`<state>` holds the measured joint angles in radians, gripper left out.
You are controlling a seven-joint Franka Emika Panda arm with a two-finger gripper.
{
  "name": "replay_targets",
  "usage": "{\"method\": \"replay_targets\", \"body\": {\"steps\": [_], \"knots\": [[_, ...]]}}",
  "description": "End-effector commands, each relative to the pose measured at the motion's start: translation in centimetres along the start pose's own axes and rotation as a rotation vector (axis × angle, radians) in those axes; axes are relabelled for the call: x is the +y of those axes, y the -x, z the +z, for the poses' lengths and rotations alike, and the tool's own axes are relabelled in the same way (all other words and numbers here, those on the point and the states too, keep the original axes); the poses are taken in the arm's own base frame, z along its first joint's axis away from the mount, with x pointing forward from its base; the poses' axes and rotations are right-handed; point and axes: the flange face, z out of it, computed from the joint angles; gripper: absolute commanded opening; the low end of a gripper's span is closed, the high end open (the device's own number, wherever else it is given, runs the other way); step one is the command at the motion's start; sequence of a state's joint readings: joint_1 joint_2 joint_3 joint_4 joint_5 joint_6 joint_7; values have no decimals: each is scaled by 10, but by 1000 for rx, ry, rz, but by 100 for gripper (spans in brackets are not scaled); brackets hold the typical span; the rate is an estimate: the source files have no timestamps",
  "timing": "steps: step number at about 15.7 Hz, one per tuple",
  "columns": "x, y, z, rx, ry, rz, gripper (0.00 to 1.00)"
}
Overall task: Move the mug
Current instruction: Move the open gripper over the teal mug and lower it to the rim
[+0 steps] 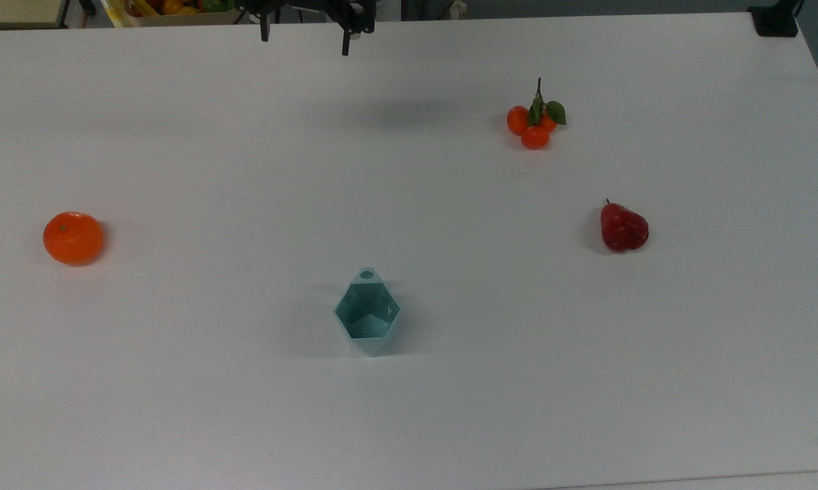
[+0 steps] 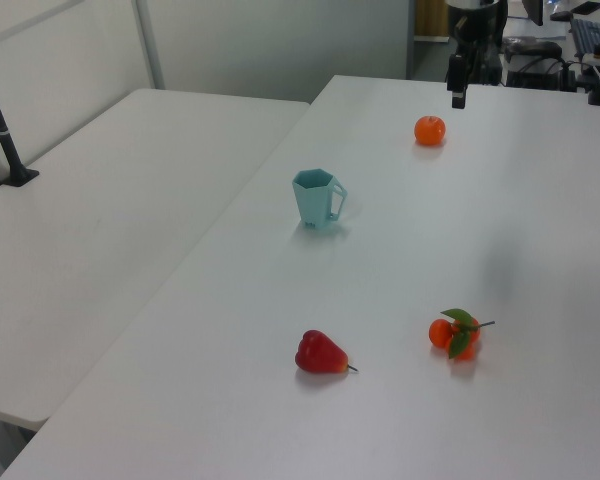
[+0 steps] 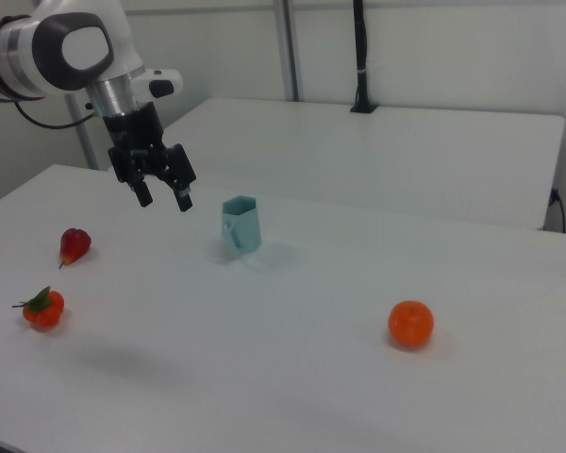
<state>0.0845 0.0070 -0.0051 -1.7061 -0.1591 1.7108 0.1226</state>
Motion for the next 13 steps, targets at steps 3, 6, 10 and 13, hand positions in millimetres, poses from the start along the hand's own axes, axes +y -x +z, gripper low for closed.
{"method": "replay_targets", "body": {"steps": [3, 6, 10, 13], "knots": [[-3, 0, 7, -1, -21, -43, 100], [-4, -6, 15, -11, -22, -43, 100], [-15, -29, 32, 65, -72, -38, 100], [-27, -50, 42, 113, -105, -30, 100]]}}
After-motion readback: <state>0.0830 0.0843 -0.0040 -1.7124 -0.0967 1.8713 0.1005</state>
